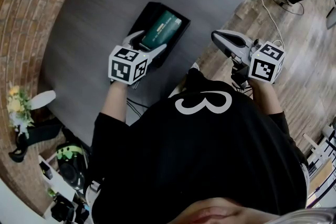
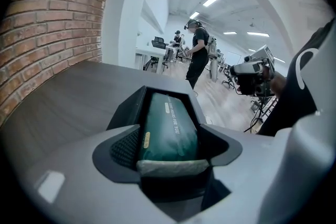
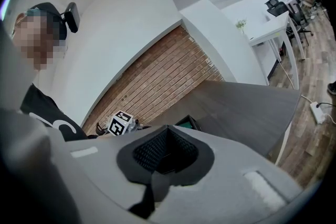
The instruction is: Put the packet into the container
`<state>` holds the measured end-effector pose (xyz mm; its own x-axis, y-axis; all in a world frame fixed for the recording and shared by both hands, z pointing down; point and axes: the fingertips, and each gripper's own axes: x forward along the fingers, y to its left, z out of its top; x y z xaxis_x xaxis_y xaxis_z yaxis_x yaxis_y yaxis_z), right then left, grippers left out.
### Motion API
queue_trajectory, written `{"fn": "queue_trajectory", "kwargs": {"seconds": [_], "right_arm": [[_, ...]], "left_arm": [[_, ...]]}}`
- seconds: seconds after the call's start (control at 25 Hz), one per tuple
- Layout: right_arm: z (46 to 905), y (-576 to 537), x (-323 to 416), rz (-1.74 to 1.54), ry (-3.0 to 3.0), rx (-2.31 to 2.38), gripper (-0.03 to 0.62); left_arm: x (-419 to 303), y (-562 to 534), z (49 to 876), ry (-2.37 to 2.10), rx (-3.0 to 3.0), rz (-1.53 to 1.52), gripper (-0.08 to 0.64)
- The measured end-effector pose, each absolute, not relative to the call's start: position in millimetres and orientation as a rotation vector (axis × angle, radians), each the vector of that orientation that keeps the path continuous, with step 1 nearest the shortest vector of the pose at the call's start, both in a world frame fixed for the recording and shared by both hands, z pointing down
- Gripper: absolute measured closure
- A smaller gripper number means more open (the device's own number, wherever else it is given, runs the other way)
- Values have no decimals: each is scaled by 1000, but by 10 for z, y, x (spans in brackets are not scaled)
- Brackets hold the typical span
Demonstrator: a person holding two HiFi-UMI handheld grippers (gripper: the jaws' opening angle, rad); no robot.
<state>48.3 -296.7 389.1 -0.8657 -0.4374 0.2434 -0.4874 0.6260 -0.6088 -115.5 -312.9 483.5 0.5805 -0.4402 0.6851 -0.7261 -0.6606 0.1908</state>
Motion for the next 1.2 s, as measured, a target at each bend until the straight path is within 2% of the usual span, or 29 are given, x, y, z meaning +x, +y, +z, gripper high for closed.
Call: {"fn": "queue_trajectory", "kwargs": {"seconds": [0.36,0.56,0.76,0.84,0.96,1.16,1.2], "right_arm": [[3866,-2942,415,1063,-2784,749,591],[3796,-2895,332,1035,-2823,713,591],[3689,-2781,203,988,-2889,650,591],[3642,-2735,156,970,-2908,637,591],[3572,-2663,80,956,-2936,610,591],[3480,-2492,-70,931,-2971,547,591],[3475,-2463,-92,933,-2972,544,591]], "left_arm": [[-1133,-3128,4733,-986,2408,824,161],[-1150,-3057,4546,-1072,2393,731,174],[-1215,-2866,4238,-1140,2355,470,286],[-1206,-2753,4088,-1117,2344,339,364],[-1116,-2572,3855,-1039,2338,161,438],[-1047,-2316,3602,-1014,2357,38,552],[-1049,-2276,3577,-1016,2358,21,555]]}}
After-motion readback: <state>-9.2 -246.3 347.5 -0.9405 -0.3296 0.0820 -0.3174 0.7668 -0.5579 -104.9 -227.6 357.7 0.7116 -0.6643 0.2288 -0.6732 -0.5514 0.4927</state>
